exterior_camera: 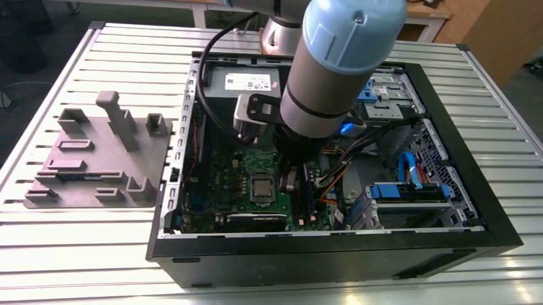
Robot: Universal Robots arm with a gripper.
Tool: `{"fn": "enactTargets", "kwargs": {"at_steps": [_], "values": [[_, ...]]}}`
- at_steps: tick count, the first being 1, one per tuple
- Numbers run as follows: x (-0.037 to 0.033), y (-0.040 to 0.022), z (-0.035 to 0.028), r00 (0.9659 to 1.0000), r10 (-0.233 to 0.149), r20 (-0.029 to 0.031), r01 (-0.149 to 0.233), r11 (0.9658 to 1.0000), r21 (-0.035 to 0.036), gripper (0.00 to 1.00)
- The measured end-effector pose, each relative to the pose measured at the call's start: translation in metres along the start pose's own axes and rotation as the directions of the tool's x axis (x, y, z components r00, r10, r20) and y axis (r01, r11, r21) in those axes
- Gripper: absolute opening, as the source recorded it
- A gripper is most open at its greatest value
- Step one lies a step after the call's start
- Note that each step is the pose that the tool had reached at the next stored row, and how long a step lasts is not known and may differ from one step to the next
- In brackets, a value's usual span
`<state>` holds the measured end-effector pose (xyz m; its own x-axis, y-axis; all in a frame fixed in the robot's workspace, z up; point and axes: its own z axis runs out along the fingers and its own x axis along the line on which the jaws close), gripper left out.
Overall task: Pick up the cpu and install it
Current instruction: 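Install the first cpu locking lever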
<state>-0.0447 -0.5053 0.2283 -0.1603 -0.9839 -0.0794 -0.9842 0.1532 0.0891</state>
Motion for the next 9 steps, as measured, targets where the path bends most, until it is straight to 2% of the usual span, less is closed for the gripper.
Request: {"fn": "enactTargets", "kwargs": {"at_steps": [9], "values": [[0.0031, -0.0010, 0.0070, 0.9997, -0.020, -0.0158, 0.020, 0.9998, 0.0005, 0.10]]}}
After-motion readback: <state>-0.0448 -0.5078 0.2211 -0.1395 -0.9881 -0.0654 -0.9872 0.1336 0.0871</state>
